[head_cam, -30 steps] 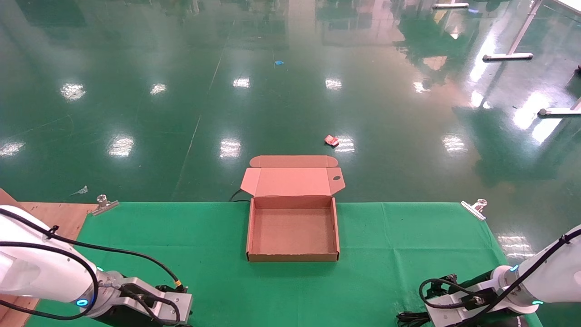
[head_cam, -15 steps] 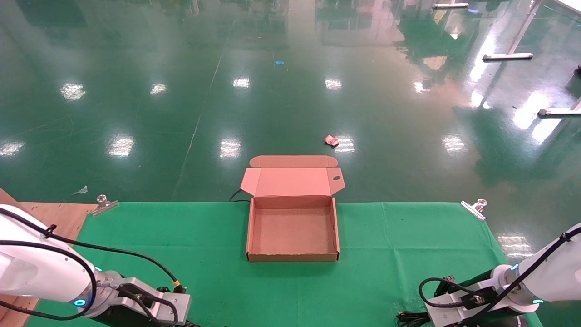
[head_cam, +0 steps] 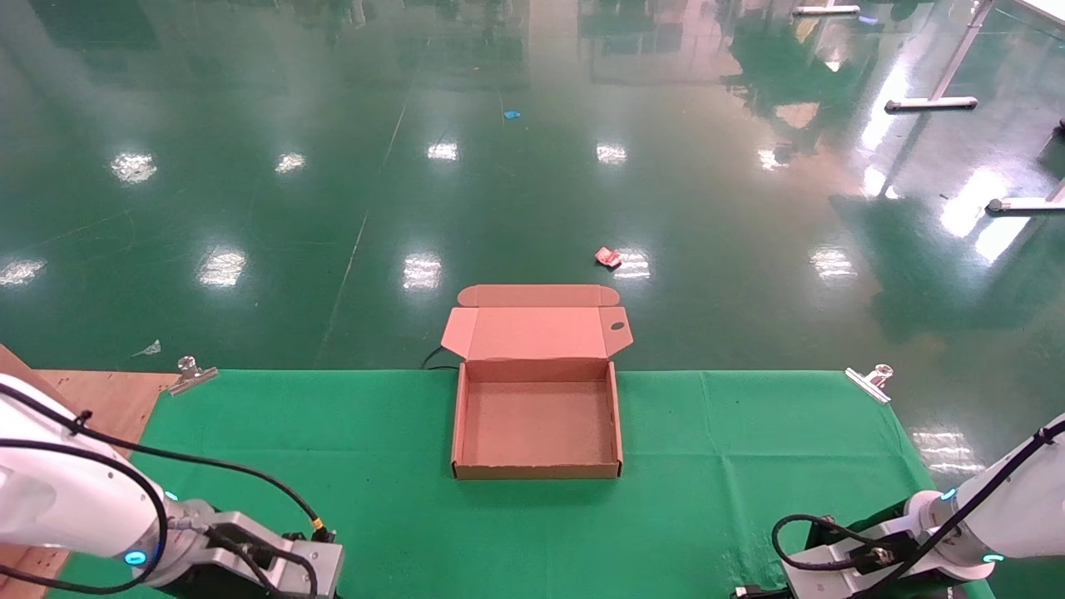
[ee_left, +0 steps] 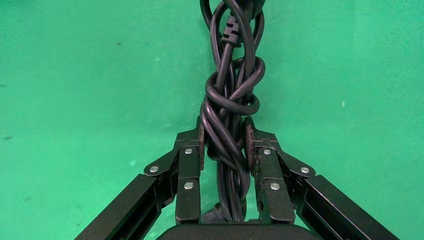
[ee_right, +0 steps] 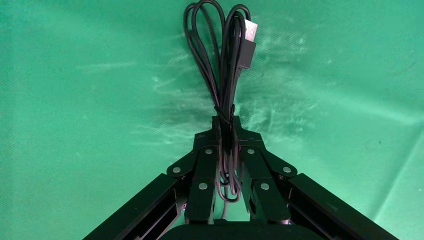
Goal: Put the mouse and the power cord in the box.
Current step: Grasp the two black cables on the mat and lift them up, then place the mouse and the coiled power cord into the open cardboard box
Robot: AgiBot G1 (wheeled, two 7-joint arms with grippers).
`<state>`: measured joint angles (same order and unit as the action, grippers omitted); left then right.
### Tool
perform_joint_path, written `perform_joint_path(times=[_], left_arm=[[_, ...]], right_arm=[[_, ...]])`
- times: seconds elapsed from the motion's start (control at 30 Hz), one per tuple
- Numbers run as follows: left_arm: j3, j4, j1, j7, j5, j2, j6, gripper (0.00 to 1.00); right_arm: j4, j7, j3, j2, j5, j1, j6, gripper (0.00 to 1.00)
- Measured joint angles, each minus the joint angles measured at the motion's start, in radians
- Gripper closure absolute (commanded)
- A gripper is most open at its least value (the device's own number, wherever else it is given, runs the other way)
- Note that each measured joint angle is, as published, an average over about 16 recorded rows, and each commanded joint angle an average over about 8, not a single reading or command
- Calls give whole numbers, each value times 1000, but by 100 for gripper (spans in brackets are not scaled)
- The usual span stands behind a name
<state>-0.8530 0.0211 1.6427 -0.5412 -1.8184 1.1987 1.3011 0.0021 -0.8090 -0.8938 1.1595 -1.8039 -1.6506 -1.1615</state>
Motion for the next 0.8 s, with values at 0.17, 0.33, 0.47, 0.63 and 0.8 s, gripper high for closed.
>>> perform_joint_path(times=[0.17, 0.33, 0.47, 0.63, 0.8], left_arm=[[0, 10, 38, 1, 0, -4, 32, 100], [2, 31, 93, 9, 3, -5, 71, 100], [5, 57, 148, 25, 7, 2, 103, 100], [11, 105, 221, 58, 14, 20, 136, 100], [18, 165, 290, 98, 22, 49, 155, 100]], right_arm=[[7, -7, 10, -12, 15, -43, -62, 100], [16, -15, 24, -28, 35, -111, -167, 100], [23, -16, 34, -34, 50, -174, -257, 100], [29, -4, 46, -26, 68, -253, -350, 100], [33, 26, 56, 3, 84, -325, -387, 100]])
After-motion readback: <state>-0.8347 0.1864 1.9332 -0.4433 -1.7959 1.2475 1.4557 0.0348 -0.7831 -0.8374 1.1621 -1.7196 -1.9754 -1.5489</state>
